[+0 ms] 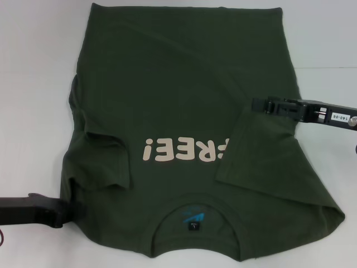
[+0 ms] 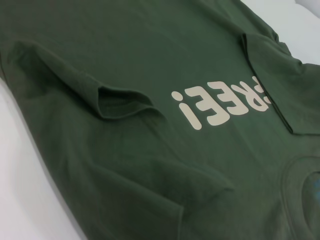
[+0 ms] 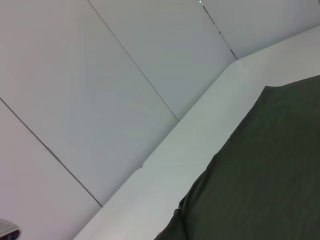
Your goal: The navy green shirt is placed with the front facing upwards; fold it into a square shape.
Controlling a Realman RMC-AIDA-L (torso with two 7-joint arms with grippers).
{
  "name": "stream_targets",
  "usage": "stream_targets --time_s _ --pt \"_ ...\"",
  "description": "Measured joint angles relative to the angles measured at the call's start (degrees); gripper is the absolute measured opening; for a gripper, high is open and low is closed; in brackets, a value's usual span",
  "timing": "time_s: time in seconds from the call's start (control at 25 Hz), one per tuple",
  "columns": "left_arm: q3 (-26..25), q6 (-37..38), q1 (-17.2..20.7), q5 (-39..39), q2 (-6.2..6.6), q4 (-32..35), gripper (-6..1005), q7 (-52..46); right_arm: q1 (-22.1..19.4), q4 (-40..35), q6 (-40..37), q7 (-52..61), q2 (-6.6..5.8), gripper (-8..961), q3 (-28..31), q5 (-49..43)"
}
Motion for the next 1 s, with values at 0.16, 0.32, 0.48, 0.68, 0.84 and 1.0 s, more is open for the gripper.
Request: stream_targets --time_s 0.16,0.32,0.48,0.68,0.84,1.0 --pt "0.0 0.3 -0.1 0.8 0.05 0.3 180 -0.1 0.0 0.1 0.0 0.0 -0.07 912 0.1 0.0" --pt "0.1 0.7 -0.2 1.2 0.0 0.8 52 -0.2 0.0 0.2 0.0 0.0 -0.14 912 0.1 0.0" --pt "-0.2 1.3 -0.2 1.2 0.04 1.5 26 -0.9 0.1 0.3 0.0 0.0 -0.14 911 0.1 0.0" --pt "-0.4 1.8 -0.1 1.3 0.31 2.3 80 -2.6 0.1 0.4 0.1 -0.3 -0.14 911 0.1 0.0" --pt "-0.7 2.3 0.5 1.3 0.33 3.9 147 -4.1 0.0 0.4 0.2 -0.4 -0.14 912 0.1 0.0" --pt "-1.3 2.6 1.4 1.7 0.35 5.3 276 -5.1 0.0 0.5 0.1 -0.5 -0.14 912 0.1 0.0"
